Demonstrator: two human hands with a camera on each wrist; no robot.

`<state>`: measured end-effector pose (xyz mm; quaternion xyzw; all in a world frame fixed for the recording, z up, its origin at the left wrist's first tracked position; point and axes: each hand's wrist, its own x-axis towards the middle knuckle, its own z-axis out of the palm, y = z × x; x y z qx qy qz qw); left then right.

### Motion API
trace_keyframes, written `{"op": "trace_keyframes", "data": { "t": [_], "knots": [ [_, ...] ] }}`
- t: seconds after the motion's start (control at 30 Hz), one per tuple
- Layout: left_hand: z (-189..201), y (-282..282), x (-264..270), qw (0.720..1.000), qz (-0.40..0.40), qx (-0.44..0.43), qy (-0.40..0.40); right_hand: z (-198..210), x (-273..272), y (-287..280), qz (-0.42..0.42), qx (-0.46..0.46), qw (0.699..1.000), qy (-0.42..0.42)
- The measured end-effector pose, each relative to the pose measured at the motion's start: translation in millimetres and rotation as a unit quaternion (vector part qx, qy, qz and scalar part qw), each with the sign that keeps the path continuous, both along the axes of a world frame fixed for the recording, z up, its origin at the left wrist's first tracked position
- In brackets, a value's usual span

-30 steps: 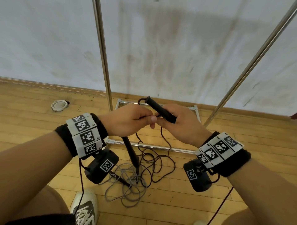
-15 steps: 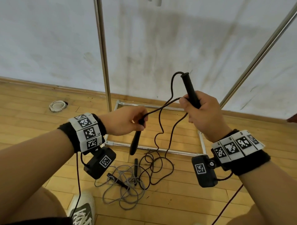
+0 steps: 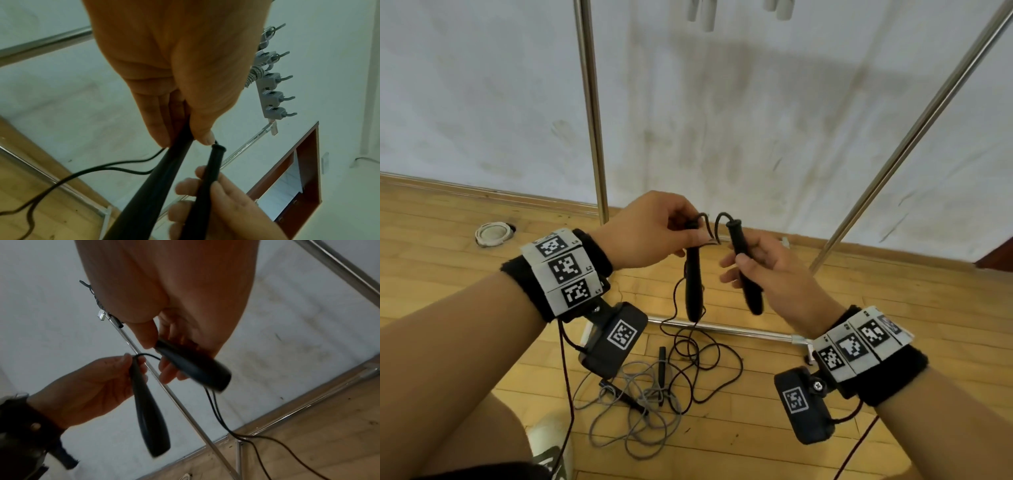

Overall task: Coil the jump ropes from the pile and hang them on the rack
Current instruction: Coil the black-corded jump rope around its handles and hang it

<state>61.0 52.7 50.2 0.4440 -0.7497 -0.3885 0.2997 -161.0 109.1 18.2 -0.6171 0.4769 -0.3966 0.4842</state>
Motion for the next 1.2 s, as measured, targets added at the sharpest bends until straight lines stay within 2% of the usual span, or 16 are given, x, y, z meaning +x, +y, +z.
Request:
{"op": "trace_keyframes", "data": {
  "t": [0.1, 0.4, 0.7, 0.83, 0.93, 1.03, 1.1, 1.2],
  "knots": [
    [5.0, 5.9, -11.0, 1.0, -0.004, -0.008, 0.014, -1.3, 6.7, 3.7, 0.01, 0.007, 1.0, -0.027],
    [6.2, 19.9, -27.9, 0.998, -0.014, -0.047, -0.025, 0.5, 8.4, 7.6, 0.008, -0.029, 0.999, 0.032],
    [2.7, 23.0, -31.9, 0.994, -0.032, -0.085, -0.059, 2.1, 4.1, 6.0, 0.021, -0.035, 0.998, 0.046],
    [3.6, 19.1, -31.3, 0.993, -0.038, -0.079, -0.074, 9.4, 2.5, 0.7, -0.009, -0.063, 0.998, 0.024],
    [0.7, 19.9, -30.7, 0.988, -0.084, -0.03, -0.127, 16.3, -1.2, -5.3, -0.049, -0.081, 0.995, -0.011],
    [-8.1, 26.0, -35.0, 0.978, -0.127, -0.017, -0.166, 21.9, -5.1, -9.9, -0.081, -0.093, 0.991, -0.053],
    [-13.3, 29.0, -39.4, 0.983, -0.123, -0.003, -0.135, 25.2, -7.5, -11.4, -0.087, -0.102, 0.988, -0.076],
    [-14.3, 33.0, -45.7, 0.989, -0.121, 0.083, -0.009, 26.8, -10.7, -11.2, -0.087, -0.104, 0.987, -0.089]
  ]
}}
